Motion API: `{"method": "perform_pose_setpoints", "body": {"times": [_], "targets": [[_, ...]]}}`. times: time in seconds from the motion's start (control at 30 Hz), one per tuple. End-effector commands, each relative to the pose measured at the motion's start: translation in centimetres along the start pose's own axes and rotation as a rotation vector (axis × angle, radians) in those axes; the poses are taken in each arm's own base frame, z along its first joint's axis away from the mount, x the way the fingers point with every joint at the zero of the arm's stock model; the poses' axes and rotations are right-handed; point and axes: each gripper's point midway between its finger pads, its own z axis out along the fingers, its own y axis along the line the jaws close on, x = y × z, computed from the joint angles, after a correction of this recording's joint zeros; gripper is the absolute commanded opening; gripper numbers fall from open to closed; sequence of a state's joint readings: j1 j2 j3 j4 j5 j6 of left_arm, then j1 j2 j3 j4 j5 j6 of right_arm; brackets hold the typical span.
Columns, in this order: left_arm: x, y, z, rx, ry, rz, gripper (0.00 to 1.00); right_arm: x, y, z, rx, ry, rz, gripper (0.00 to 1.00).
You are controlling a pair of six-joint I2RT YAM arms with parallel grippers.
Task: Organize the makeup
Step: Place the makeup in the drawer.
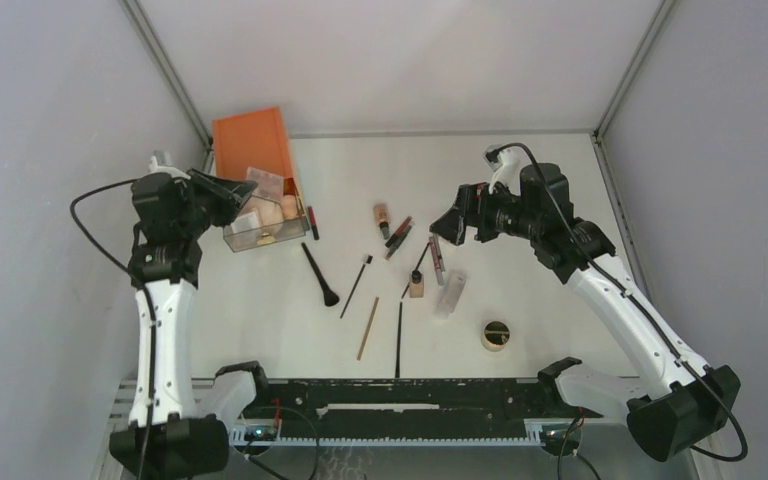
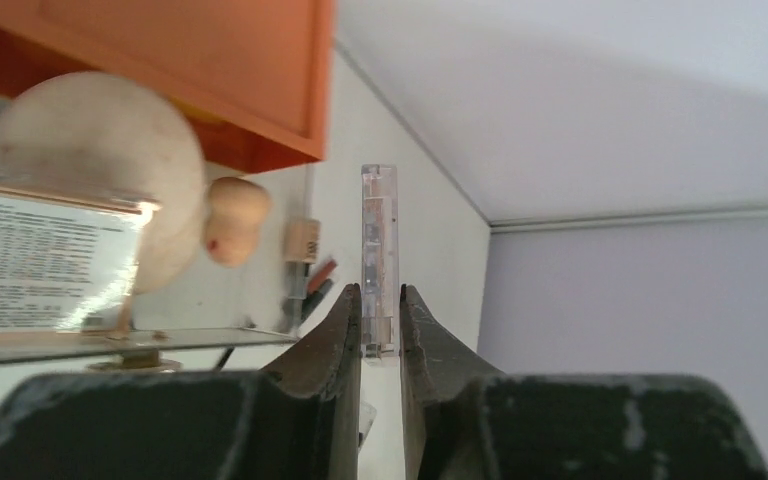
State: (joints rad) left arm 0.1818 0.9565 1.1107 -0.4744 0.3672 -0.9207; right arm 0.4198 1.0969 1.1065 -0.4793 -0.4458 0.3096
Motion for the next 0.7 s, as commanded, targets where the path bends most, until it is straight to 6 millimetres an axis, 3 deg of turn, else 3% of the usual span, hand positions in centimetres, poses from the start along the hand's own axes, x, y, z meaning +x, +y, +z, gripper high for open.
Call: {"method": "perform_pose_setpoints", "body": {"times": [0.0,0.33,0.47,0.57,0.67], "targets": [[0.2,3.1,2.4,-0.092,0.025,-0.091,0.05,-1.4,0.8,-0.6,-0.005,-0.049,-0.014,1.0],[-0.1,6.4,4.8,-0.194,0.025,-0.131,0.07,-0.7,0.3,-0.4,0.032,-0.03,-0.009,1.0],[-1.3,6.8,5.3,-0.22,-0.029,-0.137,0.12,-0.4,0.3,-0.3,0.041,-0.02,-0.01,1.0],[-1.7,6.9,5.8,-0.229,-0.011,-0.132,0.23,-0.3,0.2,-0.3,0.055,-0.02,-0.014,1.0],[-1.8,6.5,6.1,-0.218,0.01,-0.125,0.49,-0.2,0.1,-0.5,0.069,-0.023,-0.015,1.0]]}}
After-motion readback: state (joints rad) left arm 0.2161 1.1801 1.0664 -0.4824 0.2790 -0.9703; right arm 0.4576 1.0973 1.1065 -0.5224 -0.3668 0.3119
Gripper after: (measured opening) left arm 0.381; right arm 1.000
